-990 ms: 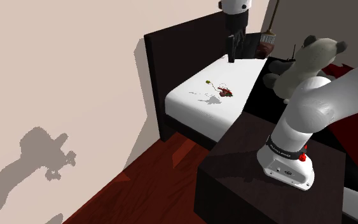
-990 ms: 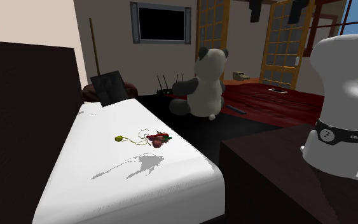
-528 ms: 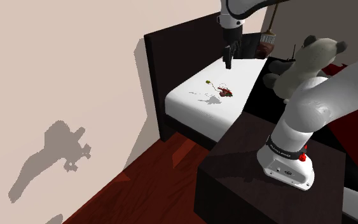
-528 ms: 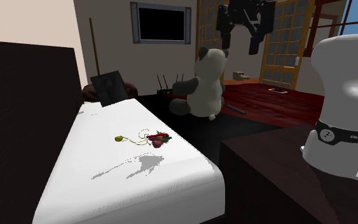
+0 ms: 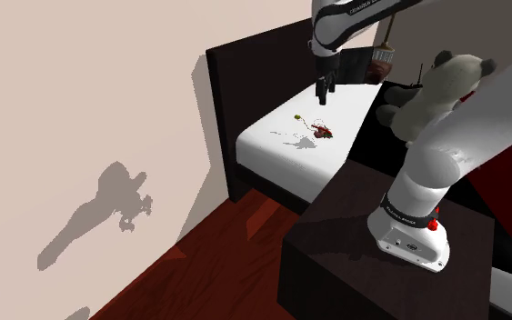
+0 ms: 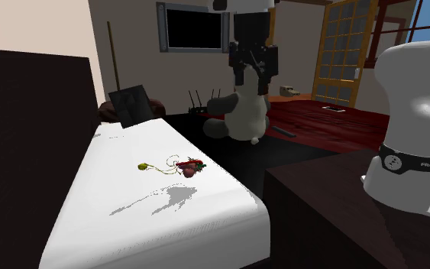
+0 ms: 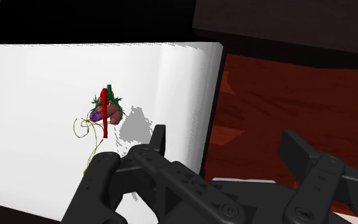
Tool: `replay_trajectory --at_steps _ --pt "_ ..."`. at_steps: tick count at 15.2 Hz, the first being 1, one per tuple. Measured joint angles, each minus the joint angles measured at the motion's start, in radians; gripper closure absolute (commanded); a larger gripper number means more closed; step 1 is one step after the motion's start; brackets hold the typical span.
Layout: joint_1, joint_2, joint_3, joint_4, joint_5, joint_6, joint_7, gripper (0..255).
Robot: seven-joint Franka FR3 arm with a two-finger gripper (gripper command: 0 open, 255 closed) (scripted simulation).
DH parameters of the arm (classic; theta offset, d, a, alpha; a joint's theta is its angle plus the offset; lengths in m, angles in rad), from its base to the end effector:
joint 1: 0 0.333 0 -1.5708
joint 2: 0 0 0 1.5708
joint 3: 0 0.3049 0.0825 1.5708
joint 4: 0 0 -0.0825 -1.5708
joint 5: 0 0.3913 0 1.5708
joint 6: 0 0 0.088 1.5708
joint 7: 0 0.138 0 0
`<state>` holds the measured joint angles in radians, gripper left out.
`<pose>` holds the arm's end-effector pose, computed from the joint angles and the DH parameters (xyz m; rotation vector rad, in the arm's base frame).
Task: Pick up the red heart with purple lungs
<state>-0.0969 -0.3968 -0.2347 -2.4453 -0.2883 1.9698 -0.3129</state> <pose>0.3924 -0.1609 0.3916 2.9923 0.1897 -0.1965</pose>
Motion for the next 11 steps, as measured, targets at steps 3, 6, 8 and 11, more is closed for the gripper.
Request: replay_trajectory --at_steps 3,6,8,11 --pt "-0.015 0.101 -0.046 0.022 -0.005 0.088 -0.045 0" --pt "-0.021 0.220 -0.081 0.065 0.012 0.167 -0.087 0" --pt "-0.033 0.287 -0.106 0.085 0.023 0.219 -0.123 0" --pt "-0.046 0.407 -0.131 0.144 0.062 0.281 -0.180 0"
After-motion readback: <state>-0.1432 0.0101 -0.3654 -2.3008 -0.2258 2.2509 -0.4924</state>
